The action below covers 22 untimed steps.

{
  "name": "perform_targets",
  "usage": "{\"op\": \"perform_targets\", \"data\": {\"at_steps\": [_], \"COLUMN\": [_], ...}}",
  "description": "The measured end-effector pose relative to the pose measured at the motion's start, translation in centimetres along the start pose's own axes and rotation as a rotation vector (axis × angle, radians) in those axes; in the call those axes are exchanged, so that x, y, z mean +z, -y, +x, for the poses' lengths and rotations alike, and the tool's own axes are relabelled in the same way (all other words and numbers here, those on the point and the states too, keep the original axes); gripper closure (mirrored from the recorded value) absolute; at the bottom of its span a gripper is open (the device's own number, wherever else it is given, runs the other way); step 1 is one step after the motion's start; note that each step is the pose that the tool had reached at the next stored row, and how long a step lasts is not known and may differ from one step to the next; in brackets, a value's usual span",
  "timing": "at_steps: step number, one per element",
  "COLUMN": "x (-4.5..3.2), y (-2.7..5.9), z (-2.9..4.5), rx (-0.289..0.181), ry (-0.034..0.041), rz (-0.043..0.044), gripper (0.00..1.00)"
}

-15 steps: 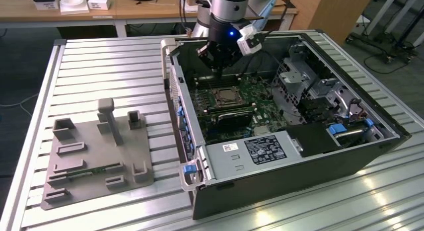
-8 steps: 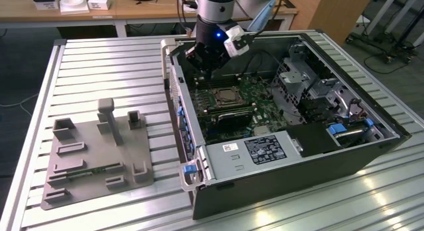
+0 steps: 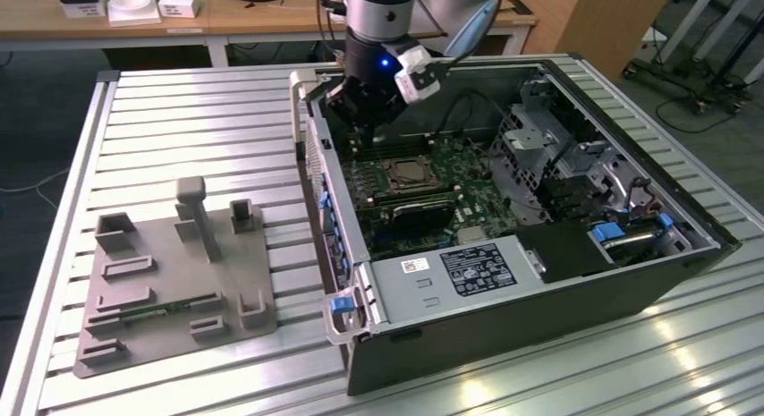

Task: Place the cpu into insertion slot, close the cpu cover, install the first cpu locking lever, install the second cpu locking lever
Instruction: 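Install the first cpu locking lever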

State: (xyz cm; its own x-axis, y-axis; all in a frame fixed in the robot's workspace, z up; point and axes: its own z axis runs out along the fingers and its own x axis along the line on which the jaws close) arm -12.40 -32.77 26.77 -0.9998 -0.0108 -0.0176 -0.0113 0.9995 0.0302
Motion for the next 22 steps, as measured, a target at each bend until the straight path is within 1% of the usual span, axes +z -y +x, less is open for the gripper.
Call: {"op": "perform_targets", "data": {"at_steps": [3,6,18,22], "x": [0.07,0.18,0.29,0.30], "y": [-0.38,-0.53,-0.56,-0.82], "z": [0.01,0.09,0.11,0.11], "rx": [0.008,0.022,0.022,0.022], "ry": [0.0003,0.0008,0.0009,0.0008], "rz": [0.0001,0.0002,0.0002,0.0003], "gripper": [0.90,0.90,0.90,0.90]}}
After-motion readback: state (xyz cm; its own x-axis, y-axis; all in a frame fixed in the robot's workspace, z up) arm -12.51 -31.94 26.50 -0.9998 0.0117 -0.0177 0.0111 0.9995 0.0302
